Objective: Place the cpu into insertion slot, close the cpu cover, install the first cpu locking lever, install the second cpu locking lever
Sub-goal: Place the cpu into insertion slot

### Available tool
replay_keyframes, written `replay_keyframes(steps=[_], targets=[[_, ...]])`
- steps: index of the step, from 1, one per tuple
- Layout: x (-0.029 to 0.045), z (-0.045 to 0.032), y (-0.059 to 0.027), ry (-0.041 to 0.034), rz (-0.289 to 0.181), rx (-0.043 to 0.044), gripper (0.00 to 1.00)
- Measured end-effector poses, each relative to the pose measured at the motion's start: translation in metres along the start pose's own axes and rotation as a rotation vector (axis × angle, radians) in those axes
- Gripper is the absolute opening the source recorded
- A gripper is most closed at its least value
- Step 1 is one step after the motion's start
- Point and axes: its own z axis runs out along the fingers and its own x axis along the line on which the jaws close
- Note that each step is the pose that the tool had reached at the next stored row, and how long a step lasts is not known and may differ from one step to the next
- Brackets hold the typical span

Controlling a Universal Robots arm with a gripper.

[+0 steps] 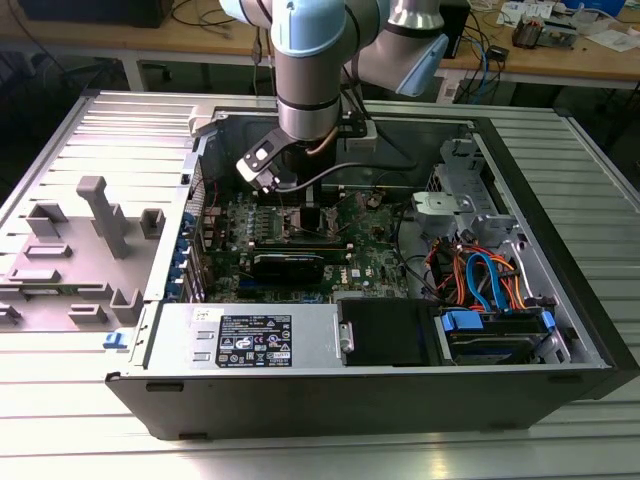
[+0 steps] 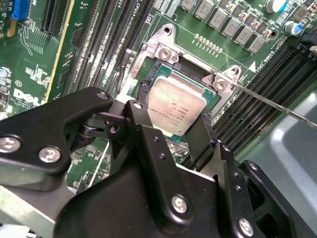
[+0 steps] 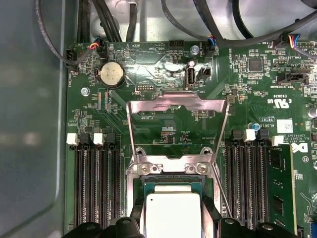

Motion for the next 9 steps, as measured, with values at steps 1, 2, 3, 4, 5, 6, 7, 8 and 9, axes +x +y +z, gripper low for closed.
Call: replay_keyframes(steps=[1,2,3,4,5,6,7,8,9], targets=[[-0.0002,0.0001,0.0000,-0.0009,0.000,0.0001,0.54],[-0.0002,0.0002,-0.0001,-0.0017,0.001,0.0001,0.54],[-0.0002,0.0007,0.0000,-0.0032,0.001,0.0000,0.54],[-0.0002,0.0009,0.0000,-0.0038,0.002,0.0001,0.54],[-0.0002,0.0010,0.0000,-0.0041,0.002,0.0002,0.54],[-0.0002,0.0012,0.0002,-0.0042,0.004,0.0002,0.54],[-0.0002,0.0013,0.0004,-0.0040,0.004,0.0001,0.54],[-0.0002,0.0014,0.0004,-0.0041,0.005,0.0001,0.54],[-0.0002,0.0014,0.0004,-0.0041,0.005,0.0002,0.54]])
